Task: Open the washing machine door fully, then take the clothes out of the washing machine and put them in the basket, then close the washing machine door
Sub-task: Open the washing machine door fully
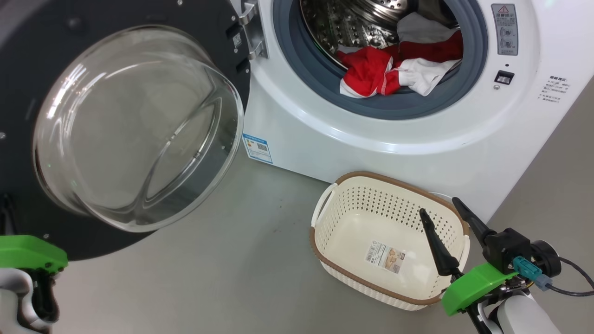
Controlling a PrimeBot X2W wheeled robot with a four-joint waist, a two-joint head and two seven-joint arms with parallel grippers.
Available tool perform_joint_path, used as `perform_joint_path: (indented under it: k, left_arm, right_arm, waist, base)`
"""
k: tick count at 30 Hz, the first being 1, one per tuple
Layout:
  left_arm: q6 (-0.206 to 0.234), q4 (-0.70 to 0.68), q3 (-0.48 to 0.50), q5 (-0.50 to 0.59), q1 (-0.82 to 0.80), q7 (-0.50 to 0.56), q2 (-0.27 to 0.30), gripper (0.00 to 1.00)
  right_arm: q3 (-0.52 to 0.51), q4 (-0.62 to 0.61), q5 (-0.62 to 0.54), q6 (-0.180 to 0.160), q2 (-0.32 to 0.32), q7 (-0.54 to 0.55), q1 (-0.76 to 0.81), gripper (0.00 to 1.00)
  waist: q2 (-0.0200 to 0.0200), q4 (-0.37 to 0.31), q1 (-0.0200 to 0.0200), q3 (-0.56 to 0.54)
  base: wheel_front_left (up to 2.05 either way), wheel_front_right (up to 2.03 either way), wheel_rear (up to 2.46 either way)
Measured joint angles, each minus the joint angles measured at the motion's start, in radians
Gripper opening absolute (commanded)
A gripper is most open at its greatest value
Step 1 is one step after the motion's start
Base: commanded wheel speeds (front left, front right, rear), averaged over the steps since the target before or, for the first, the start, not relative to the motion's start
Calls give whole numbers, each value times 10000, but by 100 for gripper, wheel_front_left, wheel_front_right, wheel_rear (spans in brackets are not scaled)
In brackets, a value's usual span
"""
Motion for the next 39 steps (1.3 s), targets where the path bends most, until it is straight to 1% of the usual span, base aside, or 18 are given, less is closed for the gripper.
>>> perform_joint_path:
  k: [2, 5, 7, 8, 9, 14, 17, 19, 23, 24, 25, 30, 34, 35, 36, 39]
  left_arm:
    - [23, -420, 17, 159, 74, -65, -31, 0]
    - [196, -1285, 13, 426, 427, -125, -192, 0]
    - [293, -2004, -23, 608, 795, -127, -343, 42]
    - [383, -2429, -79, 713, 998, -127, -401, 85]
    - [454, -2832, -115, 851, 1188, -127, -428, 100]
    - [857, -4769, -265, 1290, 1930, -132, -439, 100]
    - [1112, -5937, -520, 1582, 2200, 19, -453, 100]
    - [1122, -6619, -702, 1609, 2294, 173, -510, 100]
    - [851, -7576, -1080, 1574, 2476, 224, -548, 100]
    - [817, -7689, -1198, 1735, 2533, 173, -508, 100]
    - [779, -7762, -1287, 1898, 2621, 138, -474, 100]
    - [744, -7841, -1615, 1927, 2933, 117, -558, 100]
    - [238, -7683, -2069, 1827, 3077, 113, -654, 100]
    - [-138, -7565, -2349, 1810, 3115, 111, -587, 100]
    - [-270, -7480, -2460, 1891, 3136, 109, -523, 100]
    - [-368, -7097, -2499, 1797, 3369, 48, -581, 100]
  right_arm:
    - [-75, -21, 6, 0, 73, 0, 12, 100]
    - [-144, -94, 86, 0, 207, 0, 75, 100]
    - [-192, -171, 88, 0, 263, 0, 208, 100]
    - [-234, -184, 88, 0, 284, 0, 247, 100]
    - [-280, -219, 88, 0, 295, 0, 253, 100]
    - [-470, -460, 88, 0, 359, 0, 252, 100]
    - [-711, -671, 196, 0, 458, 0, 259, 100]
    - [-826, -857, 479, 0, 502, 0, 266, 100]
    - [-949, -1198, 556, 0, 543, 0, 403, 100]
    - [-955, -1266, 581, 0, 556, 0, 408, 100]
    - [-966, -1363, 629, 0, 560, 0, 407, 100]
    - [-1160, -1749, 625, 0, 583, 0, 398, 100]
    - [-1233, -1860, 619, 0, 587, 0, 398, 100]
    - [-1243, -1965, 581, 0, 596, 0, 397, 100]
    - [-1258, -1998, 518, 0, 596, 0, 398, 100]
    - [-1352, -2019, 418, 0, 602, 0, 398, 100]
  waist:
    - [0, -5, 0, -64]
    - [0, -10, 1, -172]
    - [0, -19, 0, -257]
    - [0, -32, 0, -302]
    - [0, -55, 0, -337]
    - [0, -314, 0, -426]
    - [0, -545, 0, -464]
    - [0, -729, 0, -487]
    - [0, -1153, 0, -519]
    - [0, -1272, 0, -523]
    - [0, -1393, 0, -525]
    - [0, -2078, 0, -518]
    - [0, -2653, 0, -498]
    - [0, -2948, 0, -491]
    - [0, -3094, 0, -490]
    - [0, -3542, 0, -492]
  base:
    - [0, 0, 0]
    - [0, 0, 0]
    - [0, 0, 0]
    - [0, 0, 0]
    - [0, 0, 0]
    - [0, 0, 0]
    - [0, 0, 0]
    - [0, 0, 0]
    - [0, 0, 0]
    - [0, 0, 0]
    - [0, 0, 0]
    - [0, 0, 0]
    - [0, 0, 0]
    - [0, 0, 0]
    - [0, 0, 0]
    - [0, 0, 0]
